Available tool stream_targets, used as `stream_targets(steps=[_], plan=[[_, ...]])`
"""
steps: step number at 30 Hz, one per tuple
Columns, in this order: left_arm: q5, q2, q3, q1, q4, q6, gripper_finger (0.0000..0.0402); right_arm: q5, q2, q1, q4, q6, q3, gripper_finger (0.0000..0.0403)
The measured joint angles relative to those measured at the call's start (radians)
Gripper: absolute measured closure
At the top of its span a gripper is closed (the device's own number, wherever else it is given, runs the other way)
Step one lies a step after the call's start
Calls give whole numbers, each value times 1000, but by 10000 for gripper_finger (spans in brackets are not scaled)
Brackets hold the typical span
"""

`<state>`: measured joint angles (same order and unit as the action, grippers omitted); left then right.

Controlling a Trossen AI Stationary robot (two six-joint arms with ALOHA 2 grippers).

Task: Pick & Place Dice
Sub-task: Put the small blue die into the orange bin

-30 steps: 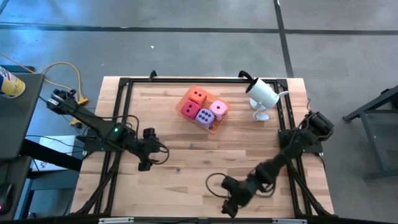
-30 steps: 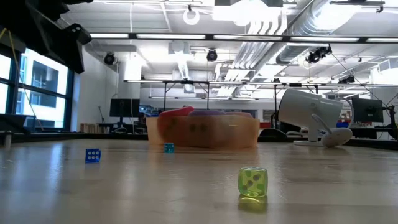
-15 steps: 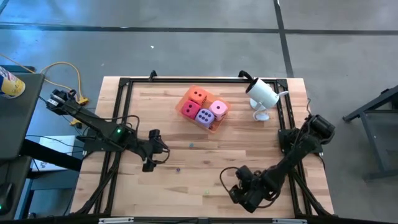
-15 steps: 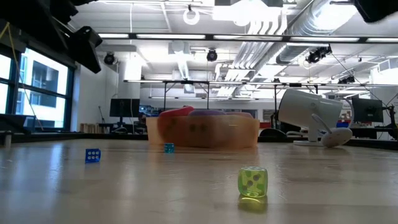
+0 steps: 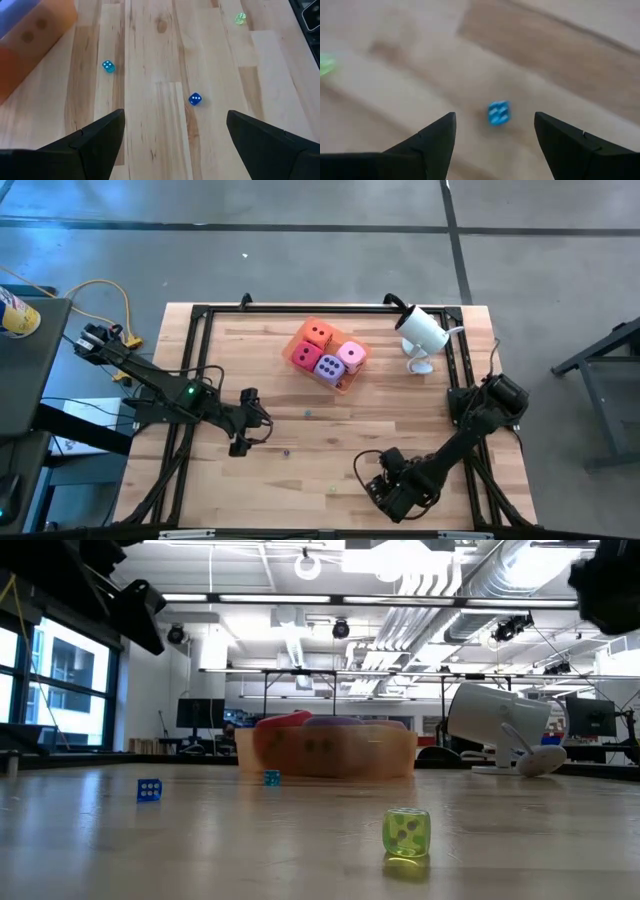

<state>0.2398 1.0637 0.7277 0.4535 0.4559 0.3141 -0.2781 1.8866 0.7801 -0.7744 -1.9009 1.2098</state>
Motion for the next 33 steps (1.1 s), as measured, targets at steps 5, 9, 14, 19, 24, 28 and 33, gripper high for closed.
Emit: stream_targets(steps=[5, 9, 14, 19, 24, 28, 33], plan=[[0, 0, 0, 0, -2, 0, 61, 9, 41, -6, 0, -8, 0, 145], [0, 0, 0, 0, -3, 0, 61, 44, 54, -11, -2, -6, 4, 145], [0, 0, 0, 0, -6, -2, 61, 38, 55, -10, -4, -7, 3, 168], [0, 0, 0, 0, -9, -2, 61, 37, 56, -10, -18, -6, 2, 236], [0, 0, 0, 0, -9, -2, 61, 30, 57, -9, -29, -2, 0, 307], [0, 0, 0, 0, -9, -2, 61, 30, 58, -9, -32, 2, 0, 348], [0, 0, 0, 0, -9, -1, 61, 23, 58, -9, -36, 2, 0, 372]])
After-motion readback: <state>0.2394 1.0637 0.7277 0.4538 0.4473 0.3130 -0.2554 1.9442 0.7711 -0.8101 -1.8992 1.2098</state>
